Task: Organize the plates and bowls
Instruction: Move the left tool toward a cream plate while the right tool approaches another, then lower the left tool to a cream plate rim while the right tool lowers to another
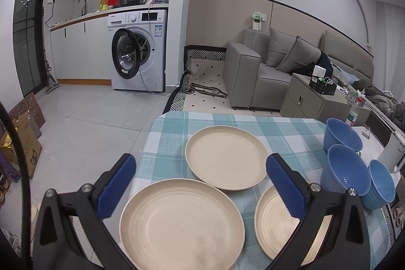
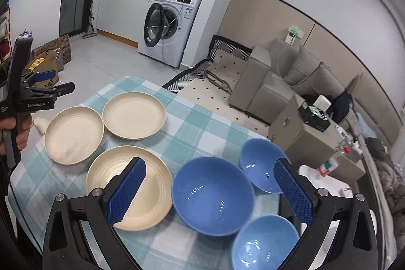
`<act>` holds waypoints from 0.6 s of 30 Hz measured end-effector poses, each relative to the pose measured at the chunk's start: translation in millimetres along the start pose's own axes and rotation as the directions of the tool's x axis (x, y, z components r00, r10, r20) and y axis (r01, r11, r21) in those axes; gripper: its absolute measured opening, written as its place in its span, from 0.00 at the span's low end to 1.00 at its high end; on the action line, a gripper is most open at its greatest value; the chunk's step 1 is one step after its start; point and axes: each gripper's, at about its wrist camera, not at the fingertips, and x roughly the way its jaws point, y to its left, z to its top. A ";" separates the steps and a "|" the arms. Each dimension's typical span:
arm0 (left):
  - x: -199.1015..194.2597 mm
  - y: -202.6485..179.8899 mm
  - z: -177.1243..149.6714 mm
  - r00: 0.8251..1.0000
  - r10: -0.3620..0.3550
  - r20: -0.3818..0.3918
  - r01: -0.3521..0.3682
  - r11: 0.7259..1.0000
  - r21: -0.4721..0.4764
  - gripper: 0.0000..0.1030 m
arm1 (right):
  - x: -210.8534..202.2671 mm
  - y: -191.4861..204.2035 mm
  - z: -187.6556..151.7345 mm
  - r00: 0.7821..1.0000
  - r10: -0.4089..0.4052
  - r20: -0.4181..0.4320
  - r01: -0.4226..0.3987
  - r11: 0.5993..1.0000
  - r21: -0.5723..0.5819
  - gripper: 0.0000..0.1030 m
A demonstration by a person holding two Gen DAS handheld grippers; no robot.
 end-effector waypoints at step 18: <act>-56.2 6.1 17.8 0.998 0.018 0.057 -0.018 1.000 -0.002 1.00 | -119.1 43.8 93.1 0.991 0.043 0.124 -0.025 0.989 -0.145 1.00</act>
